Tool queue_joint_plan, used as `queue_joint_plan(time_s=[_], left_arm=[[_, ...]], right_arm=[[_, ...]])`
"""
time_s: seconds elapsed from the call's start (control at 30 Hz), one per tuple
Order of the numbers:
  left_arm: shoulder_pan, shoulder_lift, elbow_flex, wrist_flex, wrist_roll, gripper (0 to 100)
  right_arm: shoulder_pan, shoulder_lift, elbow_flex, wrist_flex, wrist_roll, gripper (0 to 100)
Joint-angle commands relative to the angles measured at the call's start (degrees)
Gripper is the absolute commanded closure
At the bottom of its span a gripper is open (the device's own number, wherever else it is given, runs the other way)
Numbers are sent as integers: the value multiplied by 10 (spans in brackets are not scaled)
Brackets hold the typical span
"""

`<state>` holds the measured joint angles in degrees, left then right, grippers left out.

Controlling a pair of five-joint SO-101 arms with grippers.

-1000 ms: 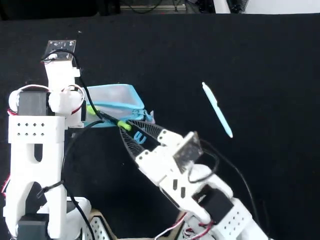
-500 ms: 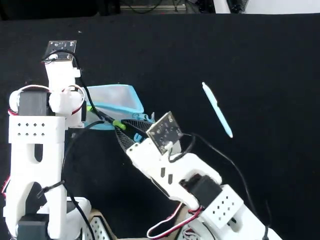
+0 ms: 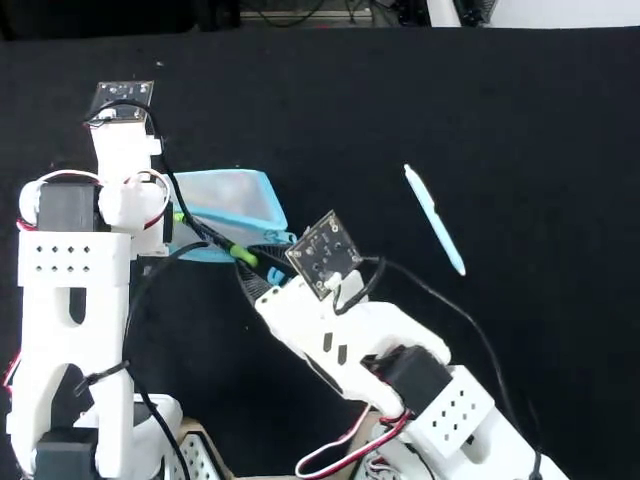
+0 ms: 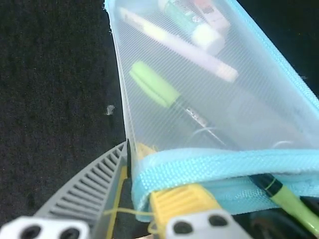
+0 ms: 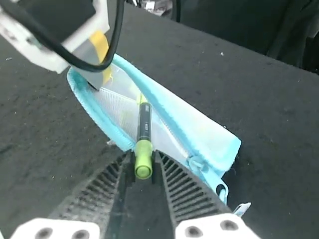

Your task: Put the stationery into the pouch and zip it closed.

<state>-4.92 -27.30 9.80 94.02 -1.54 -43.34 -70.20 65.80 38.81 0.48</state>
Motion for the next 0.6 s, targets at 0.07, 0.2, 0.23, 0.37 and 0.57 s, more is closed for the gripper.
queue_joint_plan(time_s=[0.07,0.2,0.23,0.37,0.57], left_arm=[[1,8,8,-7,7,970],[1,8,6,-7,7,970],[1,8,5,-7,7,970],[1,8,4,-7,7,970],[1,8,6,-7,7,970]], right_arm=[[9,-1,-33,13,0,986],[9,-1,-33,15,0,986],[9,-1,-33,15,0,986],[9,-1,-33,15,-1,986],[9,0,-34,15,0,986]])
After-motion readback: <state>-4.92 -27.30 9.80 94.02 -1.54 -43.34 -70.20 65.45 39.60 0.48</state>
